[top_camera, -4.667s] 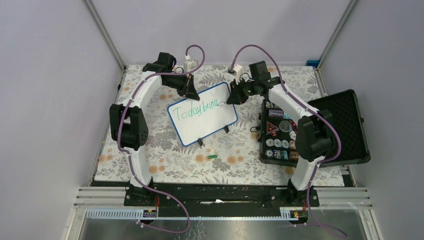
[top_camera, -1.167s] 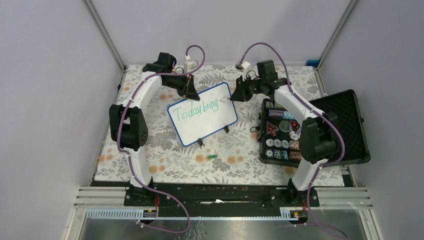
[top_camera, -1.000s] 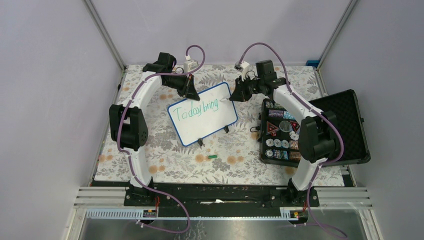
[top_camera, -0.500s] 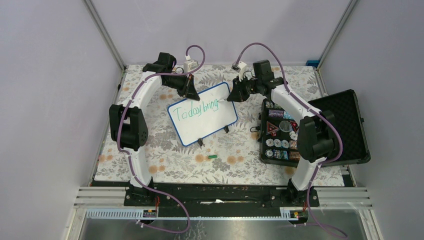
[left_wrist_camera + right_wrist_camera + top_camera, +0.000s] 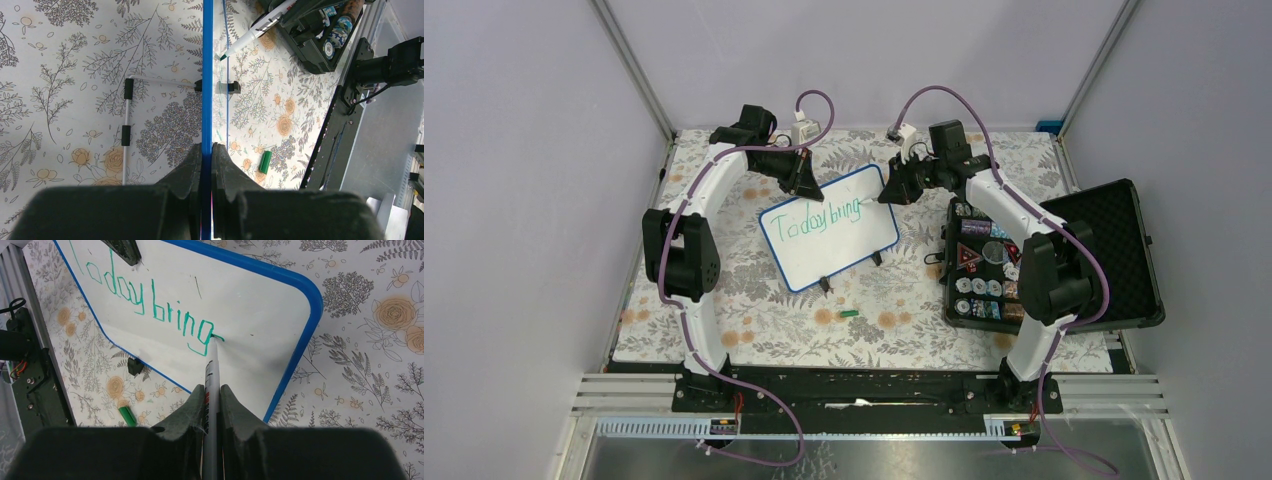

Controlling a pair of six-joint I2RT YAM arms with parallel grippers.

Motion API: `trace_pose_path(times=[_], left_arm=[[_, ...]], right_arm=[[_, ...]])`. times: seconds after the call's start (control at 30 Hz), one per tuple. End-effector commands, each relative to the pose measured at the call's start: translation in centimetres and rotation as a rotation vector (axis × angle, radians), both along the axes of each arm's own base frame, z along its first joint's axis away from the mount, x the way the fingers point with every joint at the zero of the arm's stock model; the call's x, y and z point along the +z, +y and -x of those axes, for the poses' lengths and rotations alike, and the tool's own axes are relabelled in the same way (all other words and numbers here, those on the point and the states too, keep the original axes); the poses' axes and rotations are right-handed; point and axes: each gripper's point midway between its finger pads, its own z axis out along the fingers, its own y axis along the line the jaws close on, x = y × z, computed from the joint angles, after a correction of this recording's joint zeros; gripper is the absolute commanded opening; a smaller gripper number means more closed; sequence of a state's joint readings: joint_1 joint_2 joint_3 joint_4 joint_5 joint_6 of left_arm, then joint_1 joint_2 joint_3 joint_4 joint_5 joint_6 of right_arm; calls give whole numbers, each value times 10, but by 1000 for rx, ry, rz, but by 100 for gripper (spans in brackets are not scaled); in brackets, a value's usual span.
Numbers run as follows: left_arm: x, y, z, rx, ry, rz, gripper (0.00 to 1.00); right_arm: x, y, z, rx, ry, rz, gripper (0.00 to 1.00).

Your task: Write a sentence on the whiteboard

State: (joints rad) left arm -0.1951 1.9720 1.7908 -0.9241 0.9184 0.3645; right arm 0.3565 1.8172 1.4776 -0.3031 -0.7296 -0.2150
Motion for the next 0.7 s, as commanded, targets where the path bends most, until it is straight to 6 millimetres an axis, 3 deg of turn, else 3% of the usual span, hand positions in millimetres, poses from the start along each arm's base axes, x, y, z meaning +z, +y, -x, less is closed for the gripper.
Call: trace_pose_path(times=[0.0,0.67], left_arm=[[-32,7,6,-17,-4,-136,0],[-32,7,6,-17,-3,-137,0]], right_arm=[[2,-2,-7,-12,-60,35,0],[0,-19,-8,-37,-61,49,0]])
